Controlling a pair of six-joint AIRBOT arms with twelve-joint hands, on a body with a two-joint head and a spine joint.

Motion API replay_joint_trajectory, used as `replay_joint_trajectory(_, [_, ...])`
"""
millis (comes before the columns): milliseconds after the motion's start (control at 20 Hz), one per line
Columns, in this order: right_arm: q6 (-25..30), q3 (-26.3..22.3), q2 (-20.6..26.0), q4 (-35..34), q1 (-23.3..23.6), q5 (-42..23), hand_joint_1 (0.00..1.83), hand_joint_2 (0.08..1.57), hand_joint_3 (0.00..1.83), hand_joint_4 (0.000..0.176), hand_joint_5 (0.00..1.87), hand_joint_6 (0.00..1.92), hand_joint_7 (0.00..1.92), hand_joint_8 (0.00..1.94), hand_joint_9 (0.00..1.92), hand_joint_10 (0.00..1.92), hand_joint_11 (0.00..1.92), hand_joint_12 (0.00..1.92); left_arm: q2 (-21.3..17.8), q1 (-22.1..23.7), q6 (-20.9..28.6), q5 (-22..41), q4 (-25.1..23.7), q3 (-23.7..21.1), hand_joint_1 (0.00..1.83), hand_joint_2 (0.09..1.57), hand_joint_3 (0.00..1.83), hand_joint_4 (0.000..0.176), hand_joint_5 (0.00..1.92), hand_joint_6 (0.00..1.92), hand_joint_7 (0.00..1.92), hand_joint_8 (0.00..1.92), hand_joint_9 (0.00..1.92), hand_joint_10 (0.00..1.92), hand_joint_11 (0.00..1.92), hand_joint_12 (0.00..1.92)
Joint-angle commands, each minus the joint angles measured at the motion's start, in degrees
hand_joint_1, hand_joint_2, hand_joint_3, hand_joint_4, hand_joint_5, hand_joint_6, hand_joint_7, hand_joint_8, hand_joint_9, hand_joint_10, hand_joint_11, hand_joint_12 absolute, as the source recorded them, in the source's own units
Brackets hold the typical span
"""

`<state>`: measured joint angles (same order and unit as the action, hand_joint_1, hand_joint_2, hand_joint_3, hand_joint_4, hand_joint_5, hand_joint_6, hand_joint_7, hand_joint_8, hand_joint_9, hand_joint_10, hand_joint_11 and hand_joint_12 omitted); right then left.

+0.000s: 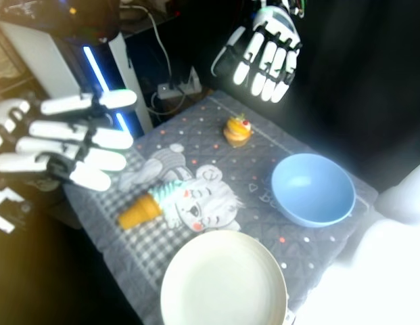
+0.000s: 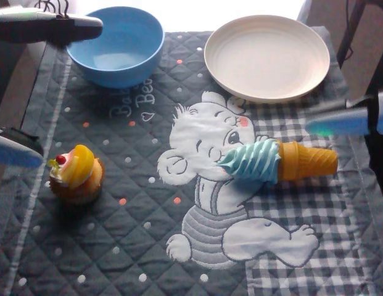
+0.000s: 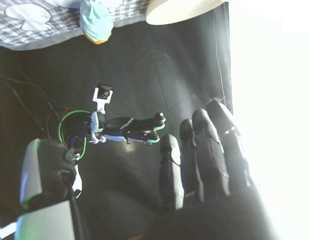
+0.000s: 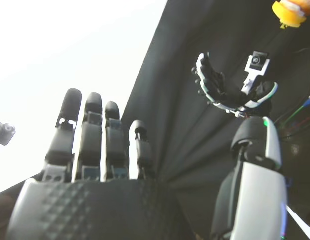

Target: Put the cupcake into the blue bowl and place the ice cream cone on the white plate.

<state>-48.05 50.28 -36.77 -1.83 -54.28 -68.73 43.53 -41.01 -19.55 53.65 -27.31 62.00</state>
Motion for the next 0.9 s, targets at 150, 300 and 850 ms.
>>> replay_joint_trajectory(150, [0.5, 0.3, -0.2, -1.2, 0.8, -6.1, 0.79, 0.72, 0.00, 0.008, 0.06, 0.00, 0.19, 0.00, 0.16, 0.01, 0.00, 0.46, 0.2, 0.6, 1.1, 5.5, 2.1, 0.1, 0.00, 0.85, 0.04, 0.000, 0.31, 0.00, 0.37, 0.01, 0.44, 0.01, 0.13, 0.97])
replay_joint_trajectory(300, [1.3, 0.7, -0.2, -0.7, 0.8, -2.6, 0.82, 0.67, 0.00, 0.000, 0.05, 0.00, 0.20, 0.00, 0.19, 0.01, 0.00, 0.44, 0.2, 1.5, 4.4, 2.2, -1.7, 0.7, 0.00, 0.83, 0.01, 0.000, 0.31, 0.00, 0.40, 0.00, 0.50, 0.01, 0.17, 1.01])
replay_joint_trajectory(850, [5.5, 3.6, -2.1, 8.6, 5.4, 13.7, 0.64, 0.67, 0.00, 0.023, 0.03, 0.01, 0.18, 0.01, 0.16, 0.01, 0.04, 0.38, 2.3, 8.7, 23.4, -11.1, -26.9, 2.7, 0.78, 0.75, 0.00, 0.000, 0.11, 0.00, 0.36, 0.00, 0.40, 0.01, 0.12, 0.67])
